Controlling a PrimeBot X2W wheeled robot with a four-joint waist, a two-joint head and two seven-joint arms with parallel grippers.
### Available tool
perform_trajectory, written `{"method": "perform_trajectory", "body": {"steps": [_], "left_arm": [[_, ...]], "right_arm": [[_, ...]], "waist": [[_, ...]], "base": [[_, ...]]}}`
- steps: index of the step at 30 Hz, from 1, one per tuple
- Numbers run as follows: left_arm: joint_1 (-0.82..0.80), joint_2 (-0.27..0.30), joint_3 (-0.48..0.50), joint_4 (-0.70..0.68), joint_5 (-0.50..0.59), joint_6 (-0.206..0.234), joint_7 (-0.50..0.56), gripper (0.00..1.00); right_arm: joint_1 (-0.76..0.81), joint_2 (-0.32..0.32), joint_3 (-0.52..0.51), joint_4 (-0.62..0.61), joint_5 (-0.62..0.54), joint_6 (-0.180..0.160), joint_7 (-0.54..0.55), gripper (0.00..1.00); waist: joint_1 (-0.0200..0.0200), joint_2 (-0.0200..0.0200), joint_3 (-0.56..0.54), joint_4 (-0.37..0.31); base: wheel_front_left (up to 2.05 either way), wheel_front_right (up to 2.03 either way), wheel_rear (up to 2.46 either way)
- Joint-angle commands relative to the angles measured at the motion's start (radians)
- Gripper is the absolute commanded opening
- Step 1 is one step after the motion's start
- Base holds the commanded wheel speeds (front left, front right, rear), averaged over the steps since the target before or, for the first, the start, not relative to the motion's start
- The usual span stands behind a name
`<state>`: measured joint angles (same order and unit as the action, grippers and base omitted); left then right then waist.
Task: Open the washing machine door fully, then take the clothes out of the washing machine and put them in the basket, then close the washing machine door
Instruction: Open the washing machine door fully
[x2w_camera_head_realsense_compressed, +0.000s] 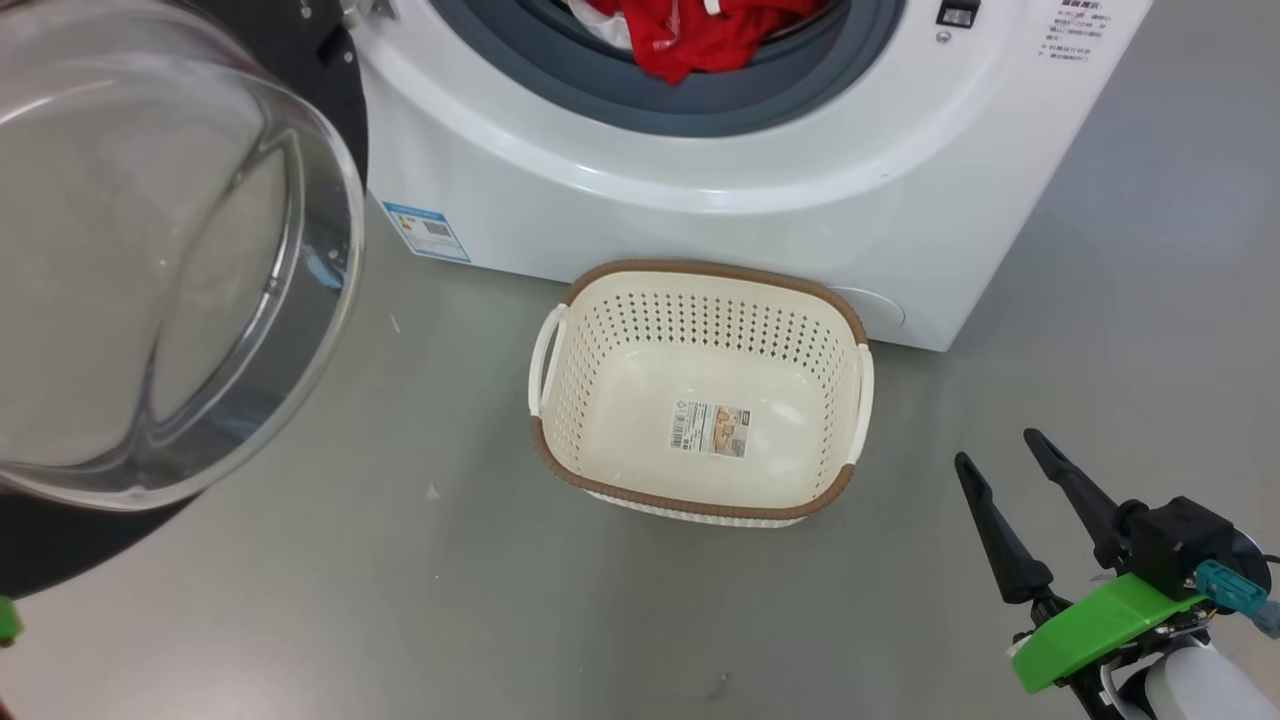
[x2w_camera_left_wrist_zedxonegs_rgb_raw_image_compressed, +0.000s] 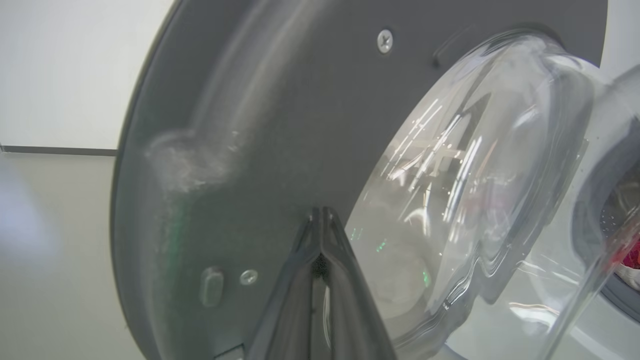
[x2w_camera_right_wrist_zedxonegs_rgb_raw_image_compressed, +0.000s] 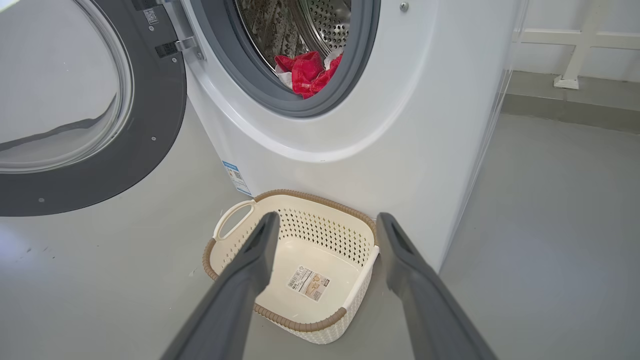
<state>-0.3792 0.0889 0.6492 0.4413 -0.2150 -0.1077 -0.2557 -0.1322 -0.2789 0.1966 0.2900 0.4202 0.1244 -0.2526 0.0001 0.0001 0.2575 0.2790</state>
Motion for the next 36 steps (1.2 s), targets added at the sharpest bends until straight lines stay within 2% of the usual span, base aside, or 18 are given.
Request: {"method": "perform_trajectory", "body": {"steps": [1,8,17,24,36], "left_arm": [[-0.019,0.065,0.039,-0.016,0.009,0.0,-0.006,0.0],[-0.096,0.13,0.101,0.073,0.025,-0.013,-0.006,0.0],[-0.155,0.166,0.148,0.14,0.042,-0.021,-0.006,0.0],[-0.158,0.167,0.156,0.153,0.052,-0.023,-0.006,0.0],[-0.057,0.121,0.085,0.096,0.03,-0.023,-0.006,0.0]], "right_arm": [[-0.026,-0.014,0.012,-0.025,-0.004,0.006,-0.009,1.0],[-0.051,-0.021,0.012,-0.032,-0.005,0.006,-0.009,1.0],[-0.073,-0.021,0.011,-0.036,-0.006,0.006,-0.009,1.0],[-0.071,-0.016,0.008,-0.034,-0.008,0.006,-0.009,1.0],[-0.046,-0.001,0.013,-0.026,-0.004,0.006,-0.009,1.0]], "waist": [[0.0,-0.0001,0.006,-0.005],[0.0,-0.0001,0.044,-0.017],[0.0,-0.0001,0.075,-0.029],[0.0,-0.0001,0.069,-0.033],[0.0,-0.0001,-0.003,-0.027]], "base": [[0.0,0.0,0.0],[0.0,0.0,0.0],[0.0,0.0,0.0],[0.0,0.0,0.0],[0.0,0.0,0.0]]}}
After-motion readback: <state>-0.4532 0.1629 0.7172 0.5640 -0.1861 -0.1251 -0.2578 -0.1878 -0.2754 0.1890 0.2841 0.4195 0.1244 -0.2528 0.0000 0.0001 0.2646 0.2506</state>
